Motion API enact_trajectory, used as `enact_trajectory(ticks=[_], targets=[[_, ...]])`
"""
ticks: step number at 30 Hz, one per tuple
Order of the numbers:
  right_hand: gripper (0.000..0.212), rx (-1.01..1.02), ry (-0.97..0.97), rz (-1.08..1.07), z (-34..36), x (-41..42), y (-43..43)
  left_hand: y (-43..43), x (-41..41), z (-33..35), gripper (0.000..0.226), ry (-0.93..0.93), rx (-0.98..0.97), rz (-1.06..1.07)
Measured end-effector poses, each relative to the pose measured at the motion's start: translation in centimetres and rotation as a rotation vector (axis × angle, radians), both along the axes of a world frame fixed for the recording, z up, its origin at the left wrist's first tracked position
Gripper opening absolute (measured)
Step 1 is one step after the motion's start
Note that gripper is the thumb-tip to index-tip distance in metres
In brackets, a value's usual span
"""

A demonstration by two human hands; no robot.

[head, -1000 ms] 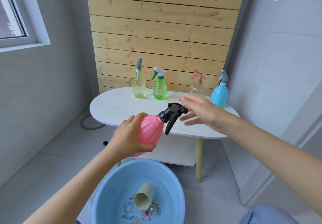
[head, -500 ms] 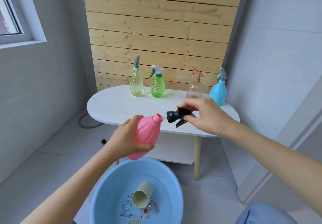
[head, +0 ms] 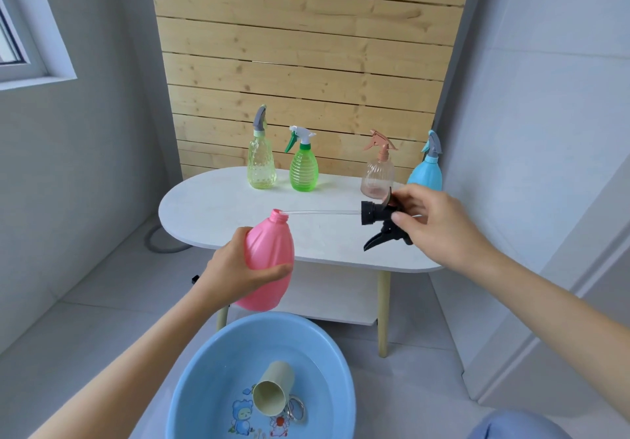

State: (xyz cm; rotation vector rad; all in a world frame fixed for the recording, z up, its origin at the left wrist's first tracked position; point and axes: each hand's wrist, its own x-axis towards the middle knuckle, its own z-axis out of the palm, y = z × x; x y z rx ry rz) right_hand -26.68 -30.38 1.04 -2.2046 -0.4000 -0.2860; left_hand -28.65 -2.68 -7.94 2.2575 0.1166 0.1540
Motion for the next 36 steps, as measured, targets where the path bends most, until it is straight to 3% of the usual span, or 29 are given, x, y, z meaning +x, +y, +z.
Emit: enact_trajectory(ticks=[8,13,17,20,23,30,36], targets=[[0.022,0.07,0.036,-0.013,-1.2,1.7,0.4,0.4,0.9,0.0,0.094,0.012,-0.004,-0.02],[0.02,0.217,0.284,-0.074,-4.3,4.5,1.0,1.5,1.6,-1.4,0.1,-0.002,-0.014,0.011],[0.011,0.339,0.486,-0.143,-7.4,7.9,2.4,2.7,2.9,-3.1,0.096,0.014,-0.087,0.008],[0.025,0.435,0.597,-0.182,-9.5,10.4,3.9,3.2,3.5,-4.3,0.085,0.023,-0.147,-0.032],[0.024,0.479,0.648,-0.221,-11.7,13.0,5.5,3.5,4.0,-5.5,0.075,0.039,-0.221,-0.08],[0.024,0.353,0.491,-0.282,-15.7,16.8,7.5,4.6,5.1,-8.1,0.077,0.051,-0.269,-0.094],[0.013,0.194,0.321,-0.377,-16.5,17.5,8.1,4.6,5.2,-9.5,0.074,0.074,-0.278,-0.097]])
